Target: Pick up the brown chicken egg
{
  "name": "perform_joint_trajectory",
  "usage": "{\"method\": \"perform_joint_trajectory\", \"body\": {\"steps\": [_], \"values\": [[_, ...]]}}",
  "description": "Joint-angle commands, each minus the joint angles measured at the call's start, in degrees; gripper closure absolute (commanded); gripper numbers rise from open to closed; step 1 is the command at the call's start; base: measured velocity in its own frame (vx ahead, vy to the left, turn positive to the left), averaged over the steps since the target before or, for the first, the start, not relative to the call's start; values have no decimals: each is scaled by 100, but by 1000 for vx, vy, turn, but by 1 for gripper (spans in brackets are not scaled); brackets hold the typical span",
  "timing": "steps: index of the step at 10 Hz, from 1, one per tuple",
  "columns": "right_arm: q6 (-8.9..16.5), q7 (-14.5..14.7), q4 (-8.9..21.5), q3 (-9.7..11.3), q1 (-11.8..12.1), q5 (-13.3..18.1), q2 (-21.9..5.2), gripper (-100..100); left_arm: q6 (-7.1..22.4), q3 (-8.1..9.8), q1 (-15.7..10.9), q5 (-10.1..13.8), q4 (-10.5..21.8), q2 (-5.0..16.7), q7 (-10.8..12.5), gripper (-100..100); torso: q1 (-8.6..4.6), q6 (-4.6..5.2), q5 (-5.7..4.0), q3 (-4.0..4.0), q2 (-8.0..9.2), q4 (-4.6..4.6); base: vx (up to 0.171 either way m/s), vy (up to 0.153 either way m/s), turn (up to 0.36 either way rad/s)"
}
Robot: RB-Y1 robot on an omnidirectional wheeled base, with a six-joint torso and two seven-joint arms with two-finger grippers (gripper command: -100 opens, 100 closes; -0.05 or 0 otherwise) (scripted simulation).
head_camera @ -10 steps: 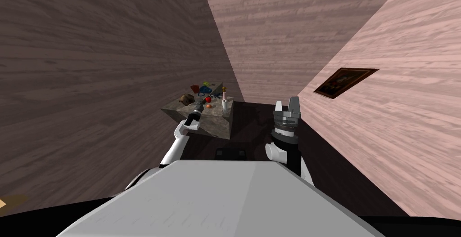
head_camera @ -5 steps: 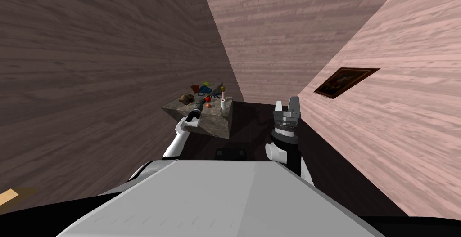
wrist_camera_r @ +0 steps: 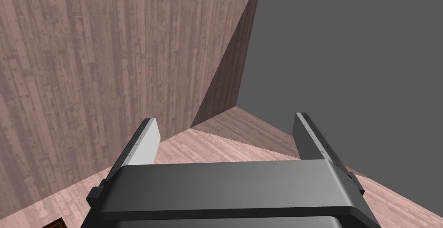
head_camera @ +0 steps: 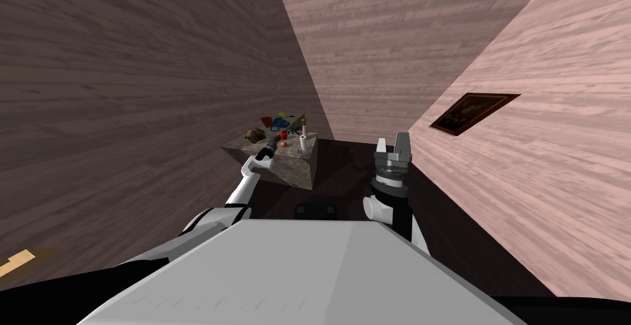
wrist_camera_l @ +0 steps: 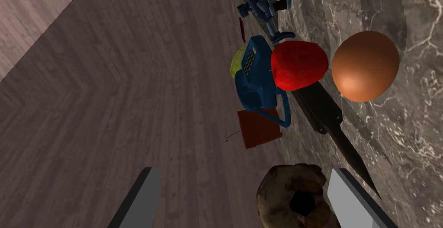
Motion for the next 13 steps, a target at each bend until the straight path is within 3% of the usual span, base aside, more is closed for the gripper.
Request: {"method": "perform_joint_trajectory", "body": {"steps": [1,8,13], "values": [[0,0,0,0,0,0,0,0,176,13,-88,5,108,23,32,-100,0,0,0,0,0,0,4,-38,10],[0,0,0,0,0,0,0,0,1166,91,-987,110,1260,217,249,-100,10,0,2,-7,-13,-3,20,-35,9],[0,0,0,-1,1,0,-1,0,1700,117,-1383,183,1885,275,337,-100,19,-1,5,-13,-21,-6,45,-9,-3]]}}
